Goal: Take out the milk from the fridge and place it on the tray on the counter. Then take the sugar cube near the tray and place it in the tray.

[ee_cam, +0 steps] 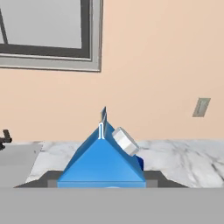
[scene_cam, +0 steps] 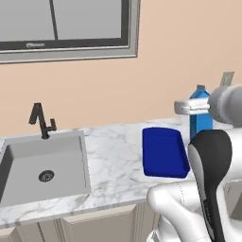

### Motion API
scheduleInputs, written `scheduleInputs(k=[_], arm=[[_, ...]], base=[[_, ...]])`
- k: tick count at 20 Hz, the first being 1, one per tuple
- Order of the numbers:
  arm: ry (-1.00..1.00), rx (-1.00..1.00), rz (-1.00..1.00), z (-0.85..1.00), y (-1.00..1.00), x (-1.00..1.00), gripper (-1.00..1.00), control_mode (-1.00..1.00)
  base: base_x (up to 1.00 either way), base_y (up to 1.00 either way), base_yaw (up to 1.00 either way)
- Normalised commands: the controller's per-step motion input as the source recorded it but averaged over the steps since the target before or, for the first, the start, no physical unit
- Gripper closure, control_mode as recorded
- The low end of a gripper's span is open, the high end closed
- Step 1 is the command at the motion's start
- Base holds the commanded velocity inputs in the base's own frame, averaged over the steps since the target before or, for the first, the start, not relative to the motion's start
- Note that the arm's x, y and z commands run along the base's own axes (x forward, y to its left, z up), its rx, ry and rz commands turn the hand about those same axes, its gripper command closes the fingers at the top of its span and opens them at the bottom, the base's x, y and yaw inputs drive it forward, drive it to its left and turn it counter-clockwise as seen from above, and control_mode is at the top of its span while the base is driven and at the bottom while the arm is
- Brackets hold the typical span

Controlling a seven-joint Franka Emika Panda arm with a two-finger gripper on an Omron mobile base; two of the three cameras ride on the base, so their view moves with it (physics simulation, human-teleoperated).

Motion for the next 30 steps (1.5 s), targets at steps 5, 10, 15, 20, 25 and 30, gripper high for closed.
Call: scheduleInputs(k=[5,10,15,20,25,30], arm=[[0.04,0.03,0.11,-0.59,-0.25,0.85,1.0,-1.0],[0.0,0.11,0.41,-0.63,-0.47,1.0,1.0,-1.0],[-0.13,0.04,0.41,-0.67,-0.48,0.93,1.0,-1.0],[-0.01,0.03,0.38,-0.66,-0.12,0.92,1.0,-1.0],[0.0,0.11,0.38,-0.42,-0.23,0.81,1.0,-1.0],[0.0,0.01,0.27,-0.44,-0.05,0.66,1.0,-1.0]], base=[[0.0,0.0,0.0],[0.0,0.0,0.0],[0.0,0.0,0.0],[0.0,0.0,0.0],[0.0,0.0,0.0],[0.0,0.0,0.0]])
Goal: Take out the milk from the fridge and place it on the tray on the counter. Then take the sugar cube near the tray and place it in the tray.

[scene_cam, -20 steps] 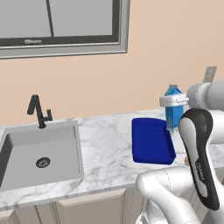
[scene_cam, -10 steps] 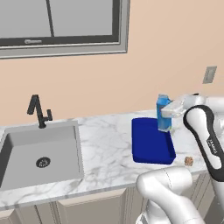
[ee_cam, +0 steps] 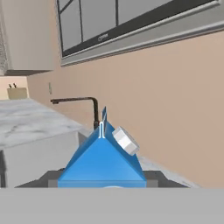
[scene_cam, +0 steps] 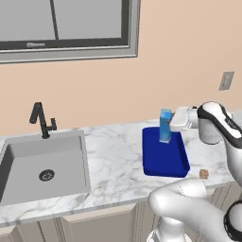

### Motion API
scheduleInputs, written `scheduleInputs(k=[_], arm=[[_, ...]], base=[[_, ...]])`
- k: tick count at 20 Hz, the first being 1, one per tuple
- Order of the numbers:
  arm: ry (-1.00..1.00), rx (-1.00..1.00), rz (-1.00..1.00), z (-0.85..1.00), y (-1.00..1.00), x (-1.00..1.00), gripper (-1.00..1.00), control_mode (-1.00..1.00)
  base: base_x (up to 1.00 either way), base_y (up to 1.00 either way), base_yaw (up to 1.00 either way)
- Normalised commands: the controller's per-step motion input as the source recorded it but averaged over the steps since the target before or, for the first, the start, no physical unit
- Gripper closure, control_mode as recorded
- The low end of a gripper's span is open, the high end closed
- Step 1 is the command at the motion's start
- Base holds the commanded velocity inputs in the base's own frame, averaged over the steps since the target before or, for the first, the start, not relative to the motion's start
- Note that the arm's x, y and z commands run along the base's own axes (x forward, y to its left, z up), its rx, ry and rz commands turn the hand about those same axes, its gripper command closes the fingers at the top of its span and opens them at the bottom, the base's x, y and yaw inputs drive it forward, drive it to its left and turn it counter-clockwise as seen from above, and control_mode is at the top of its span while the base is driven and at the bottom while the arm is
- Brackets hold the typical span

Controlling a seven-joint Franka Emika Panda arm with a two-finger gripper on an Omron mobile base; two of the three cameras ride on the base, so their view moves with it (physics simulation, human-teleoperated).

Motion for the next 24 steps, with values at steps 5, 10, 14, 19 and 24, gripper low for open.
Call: scheduleInputs(k=[5,10,14,19,24], arm=[[0.0,0.0,0.17,-0.29,-0.14,0.63,1.0,-1.0],[0.0,0.0,0.11,-0.41,-0.06,0.46,1.0,-1.0],[0.0,0.0,0.08,-0.38,0.0,0.47,1.0,-1.0],[0.0,0.01,0.05,-0.39,0.0,0.42,1.0,-1.0],[0.0,0.0,0.01,-0.33,0.0,0.04,1.0,-1.0]], base=[[0.0,0.0,0.0],[0.0,0.0,0.0],[0.0,0.0,0.0],[0.0,0.0,0.0],[0.0,0.0,0.0]])
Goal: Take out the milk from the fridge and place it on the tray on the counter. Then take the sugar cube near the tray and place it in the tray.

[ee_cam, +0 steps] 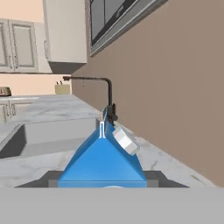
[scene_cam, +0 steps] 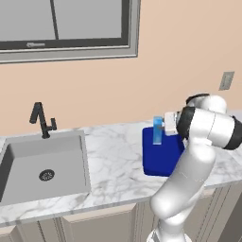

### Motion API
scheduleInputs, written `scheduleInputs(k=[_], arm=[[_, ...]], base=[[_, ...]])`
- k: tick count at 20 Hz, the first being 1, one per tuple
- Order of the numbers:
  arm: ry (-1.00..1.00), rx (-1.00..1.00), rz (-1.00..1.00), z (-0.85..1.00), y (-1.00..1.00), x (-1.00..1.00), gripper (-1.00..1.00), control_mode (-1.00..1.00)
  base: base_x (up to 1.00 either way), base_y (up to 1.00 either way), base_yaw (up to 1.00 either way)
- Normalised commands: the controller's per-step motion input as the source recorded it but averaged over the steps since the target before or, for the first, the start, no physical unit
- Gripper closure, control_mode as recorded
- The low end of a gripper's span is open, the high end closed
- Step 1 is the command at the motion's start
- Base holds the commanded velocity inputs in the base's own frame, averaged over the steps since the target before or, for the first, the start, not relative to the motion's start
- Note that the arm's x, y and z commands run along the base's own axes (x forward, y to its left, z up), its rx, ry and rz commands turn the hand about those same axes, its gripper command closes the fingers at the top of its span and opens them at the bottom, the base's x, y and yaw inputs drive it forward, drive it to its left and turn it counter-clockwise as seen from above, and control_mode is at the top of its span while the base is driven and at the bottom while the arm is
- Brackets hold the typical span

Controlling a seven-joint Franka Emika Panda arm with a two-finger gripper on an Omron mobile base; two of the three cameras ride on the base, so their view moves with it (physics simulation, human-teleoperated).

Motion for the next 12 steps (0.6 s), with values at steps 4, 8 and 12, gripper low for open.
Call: scheduleInputs(k=[4,8,12], arm=[[0.0,0.0,0.0,-0.34,0.0,0.01,1.0,-1.0],[0.0,0.0,0.0,-0.34,0.0,0.05,1.0,-1.0],[0.0,0.0,0.0,-0.39,0.0,0.18,1.0,-1.0]], base=[[0.0,0.0,0.0],[0.0,0.0,0.0],[0.0,0.0,0.0]])
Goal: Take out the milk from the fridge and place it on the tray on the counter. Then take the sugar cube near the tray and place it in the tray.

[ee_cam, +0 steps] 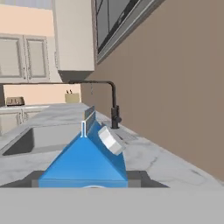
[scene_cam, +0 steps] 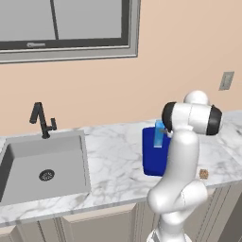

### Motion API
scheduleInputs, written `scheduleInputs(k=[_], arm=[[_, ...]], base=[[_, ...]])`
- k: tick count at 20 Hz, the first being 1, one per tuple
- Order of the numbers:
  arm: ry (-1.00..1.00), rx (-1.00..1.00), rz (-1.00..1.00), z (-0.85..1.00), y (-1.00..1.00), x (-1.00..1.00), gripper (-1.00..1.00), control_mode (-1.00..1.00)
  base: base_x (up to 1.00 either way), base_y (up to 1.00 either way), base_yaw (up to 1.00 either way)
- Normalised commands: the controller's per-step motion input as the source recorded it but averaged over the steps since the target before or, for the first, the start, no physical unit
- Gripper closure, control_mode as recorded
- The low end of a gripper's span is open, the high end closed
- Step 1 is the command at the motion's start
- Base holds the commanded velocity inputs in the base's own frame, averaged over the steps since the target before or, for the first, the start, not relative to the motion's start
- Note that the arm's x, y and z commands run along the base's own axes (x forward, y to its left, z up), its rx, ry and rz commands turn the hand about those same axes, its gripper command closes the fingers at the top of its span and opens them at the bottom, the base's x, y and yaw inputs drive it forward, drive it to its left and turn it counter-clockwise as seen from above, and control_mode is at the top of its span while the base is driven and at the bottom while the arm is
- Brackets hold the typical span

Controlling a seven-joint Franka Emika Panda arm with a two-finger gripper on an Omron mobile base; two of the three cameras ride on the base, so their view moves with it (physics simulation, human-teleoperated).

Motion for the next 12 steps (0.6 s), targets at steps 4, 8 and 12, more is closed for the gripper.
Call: scheduleInputs(k=[4,8,12], arm=[[-0.01,0.0,0.0,-0.39,0.08,-0.02,-1.0,-1.0],[-0.09,0.0,0.0,-0.14,0.15,-0.24,-1.0,-1.0],[-0.12,0.0,0.0,0.01,0.03,-0.22,-1.0,-1.0]], base=[[0.0,0.0,0.0],[0.0,0.0,0.0],[0.0,0.0,0.0]])
